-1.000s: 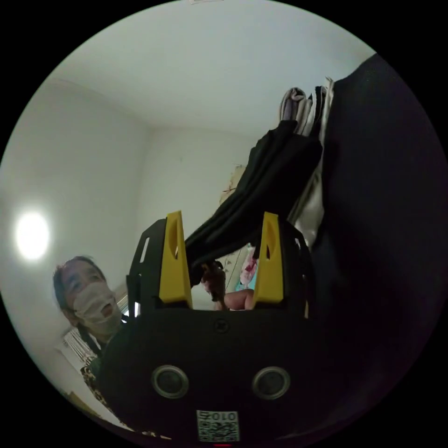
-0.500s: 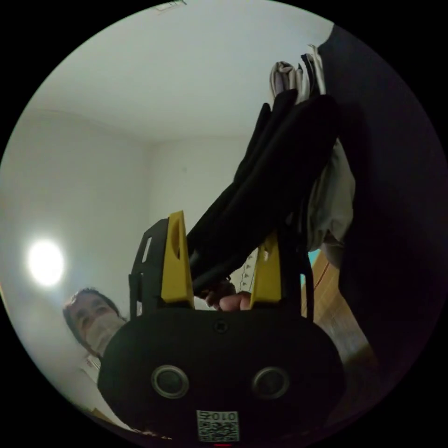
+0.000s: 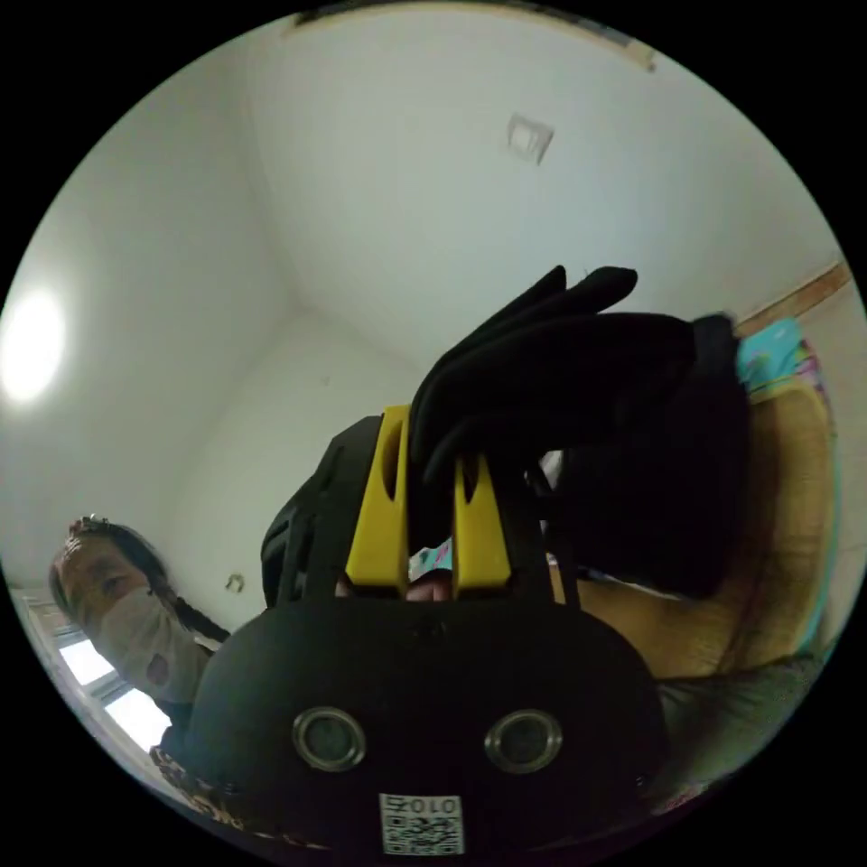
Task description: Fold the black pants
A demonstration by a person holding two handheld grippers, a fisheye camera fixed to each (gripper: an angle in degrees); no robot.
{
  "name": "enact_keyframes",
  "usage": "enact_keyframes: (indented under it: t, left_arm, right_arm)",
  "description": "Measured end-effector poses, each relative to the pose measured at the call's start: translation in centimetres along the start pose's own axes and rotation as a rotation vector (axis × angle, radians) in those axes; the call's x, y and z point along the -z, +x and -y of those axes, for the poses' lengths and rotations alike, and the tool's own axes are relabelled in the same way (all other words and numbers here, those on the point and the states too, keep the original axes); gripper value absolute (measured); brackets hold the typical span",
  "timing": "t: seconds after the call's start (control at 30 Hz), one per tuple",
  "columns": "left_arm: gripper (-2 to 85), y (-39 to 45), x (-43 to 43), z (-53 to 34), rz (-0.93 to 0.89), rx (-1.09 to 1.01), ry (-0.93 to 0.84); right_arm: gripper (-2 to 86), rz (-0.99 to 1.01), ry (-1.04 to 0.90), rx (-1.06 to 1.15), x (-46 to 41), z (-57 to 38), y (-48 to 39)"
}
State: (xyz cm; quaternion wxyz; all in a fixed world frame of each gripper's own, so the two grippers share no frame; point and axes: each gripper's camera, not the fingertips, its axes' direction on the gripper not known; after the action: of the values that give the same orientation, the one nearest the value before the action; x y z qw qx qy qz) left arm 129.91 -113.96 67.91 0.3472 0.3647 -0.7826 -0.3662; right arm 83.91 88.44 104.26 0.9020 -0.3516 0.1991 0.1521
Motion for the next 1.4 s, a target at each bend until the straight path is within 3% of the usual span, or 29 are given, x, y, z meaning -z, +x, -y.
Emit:
enact_keyframes:
  t: [0.17,0.23,0.4,0.47,0.53,0.67,0.77,0.93,1.13,1.27,1.4]
  left_arm:
    - [7.4,-6.2,-24.5,1.7,-0.342,0.014,-0.243]
    - [7.4,-6.7,-34.0,2.3,-0.452,0.017,-0.318]
    - [7.6,-2.4,-58.8,1.8,-0.853,-0.100,-0.478]
    - [7.1,-0.9,-70.6,-0.8,-1.004,-0.055,-0.551]
    - [5.9,-0.9,-80.0,-4.7,-1.010,0.055,-0.666]
    - [1.9,-2.6,-96.7,-18.4,-0.752,0.271,-1.060]
    - [0.4,-4.4,-101.6,-24.8,-0.720,0.370,-1.110]
    - [0.0,-8.3,-104.7,-27.1,-0.697,0.480,-1.002]
    - [-0.1,-1.7,-108.0,-29.8,-0.754,0.215,-1.006]
    - [0.0,7.1,-111.6,-34.7,-0.787,-0.036,-1.078]
    - [0.0,13.2,-114.4,-39.2,-0.807,-0.160,-1.098]
  right_arm:
    - [8.4,-0.305,0.416,-0.002,19.5,-9.8,-7.5]
    - [8.5,-0.492,0.634,0.038,27.9,-16.4,-14.4]
    - [9.5,-0.875,1.070,0.200,36.0,-32.7,-28.9]
    - [10.2,-0.915,1.229,0.128,37.6,-39.2,-30.7]
    - [10.1,-0.747,1.300,-0.249,40.1,-47.5,-28.2]
    - [7.8,-0.638,1.355,-0.483,39.9,-59.4,-24.8]
    - [5.8,-0.586,1.431,-0.405,38.6,-66.5,-25.6]
    - [5.6,-0.861,1.434,-0.385,38.0,-72.2,-31.0]
    - [7.8,-1.154,1.425,-0.528,39.0,-75.8,-34.6]
    - [8.6,-1.172,1.469,-0.541,38.4,-80.1,-35.9]
    - [8.4,-1.049,1.514,-0.543,37.5,-87.3,-35.2]
